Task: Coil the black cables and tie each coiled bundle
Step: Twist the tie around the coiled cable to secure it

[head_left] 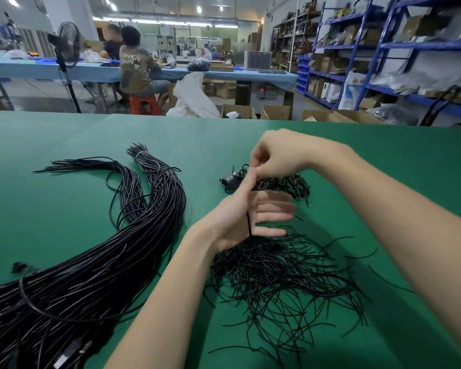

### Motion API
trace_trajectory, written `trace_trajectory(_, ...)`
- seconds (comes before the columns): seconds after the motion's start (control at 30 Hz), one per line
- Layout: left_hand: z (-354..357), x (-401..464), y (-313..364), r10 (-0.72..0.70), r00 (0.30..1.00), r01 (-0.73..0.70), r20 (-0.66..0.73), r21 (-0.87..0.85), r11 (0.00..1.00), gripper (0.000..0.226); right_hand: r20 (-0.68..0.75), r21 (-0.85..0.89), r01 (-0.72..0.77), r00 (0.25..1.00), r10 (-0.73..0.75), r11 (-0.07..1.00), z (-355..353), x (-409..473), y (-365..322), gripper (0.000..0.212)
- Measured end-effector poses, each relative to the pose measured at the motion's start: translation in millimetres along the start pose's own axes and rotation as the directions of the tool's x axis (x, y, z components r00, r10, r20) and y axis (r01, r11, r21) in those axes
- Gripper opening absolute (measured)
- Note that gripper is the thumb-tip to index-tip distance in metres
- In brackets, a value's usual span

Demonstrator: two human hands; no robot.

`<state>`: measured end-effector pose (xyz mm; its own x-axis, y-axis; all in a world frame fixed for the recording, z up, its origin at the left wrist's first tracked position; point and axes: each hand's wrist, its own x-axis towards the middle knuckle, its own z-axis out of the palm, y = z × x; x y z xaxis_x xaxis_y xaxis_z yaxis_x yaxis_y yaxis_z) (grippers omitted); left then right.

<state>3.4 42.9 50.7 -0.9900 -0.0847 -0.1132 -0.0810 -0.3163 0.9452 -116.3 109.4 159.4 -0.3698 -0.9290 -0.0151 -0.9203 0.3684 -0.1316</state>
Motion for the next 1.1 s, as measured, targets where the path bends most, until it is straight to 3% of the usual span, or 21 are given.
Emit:
trace_trajectory(0.1, -9.6, -1.5, 2.7, 0.093, 0.990, -0.110, -0.106, -0.169, 0.980, 0.077, -0.004, 0.240, -0.025, 1.000, 0.027, 0.970, 5.5, -8.0, -11.1, 0.022)
trace_trajectory(0.17, -16.9, -2.2, 5.0, 0.140, 0.971, -0.183, -0.195, -0.226, 0.957, 0.072, 0.056, 0.553, -0.061, 0.998, 0.035, 0.831, 17.9, -19.6, -13.1, 0.018)
trace_trajectory(0.23, -21.9, -3.1, 6.7, 0.164, 0.958, -0.235, -0.235, -0.316, 0.919, 0.074, 0.091, 0.733, -0.071, 0.996, 0.007, 0.677, 33.4, -31.3, -12.3, 0.014)
trace_trajectory(0.6, -15.8, -4.1, 9.2, 0.272, 0.959, -0.282, -0.083, -0.403, 0.871, 0.081, 0.092, 0.839, -0.024, 0.991, -0.099, 0.544, 94.4, -66.5, 22.7, 0.027)
trace_trajectory(0.77, -14.5, -10.5, 11.1, 0.276, 0.961, -0.259, -0.010, -0.383, 0.887, 0.082, 0.219, 0.635, -0.028, 0.965, -0.145, 0.772, 97.1, -57.1, 34.5, 0.053)
trace_trajectory(0.83, -14.3, -12.2, 11.5, 0.239, 0.970, -0.214, 0.046, -0.304, 0.928, 0.083, 0.226, 0.546, -0.009, 0.965, -0.136, 0.838, 90.6, -49.8, 37.9, 0.043)
trace_trajectory(0.9, -11.9, -12.2, 11.7, 0.187, 0.978, -0.165, 0.092, -0.210, 0.964, 0.083, 0.188, 0.409, 0.071, 0.969, -0.160, 0.910, 75.9, -35.7, 42.3, 0.015)
trace_trajectory(0.97, -11.0, -11.3, 11.9, 0.137, 0.985, -0.120, 0.101, -0.156, 0.980, 0.083, 0.137, 0.176, 0.131, 0.978, -0.156, 0.976, 57.8, -17.7, 44.9, 0.032)
trace_trajectory(1.1, -13.4, -9.9, 9.3, 0.035, 0.996, -0.029, 0.082, -0.075, 0.997, 0.085, 0.128, -0.150, 0.223, 0.971, -0.204, 0.963, 20.7, 7.4, 35.8, 0.018)
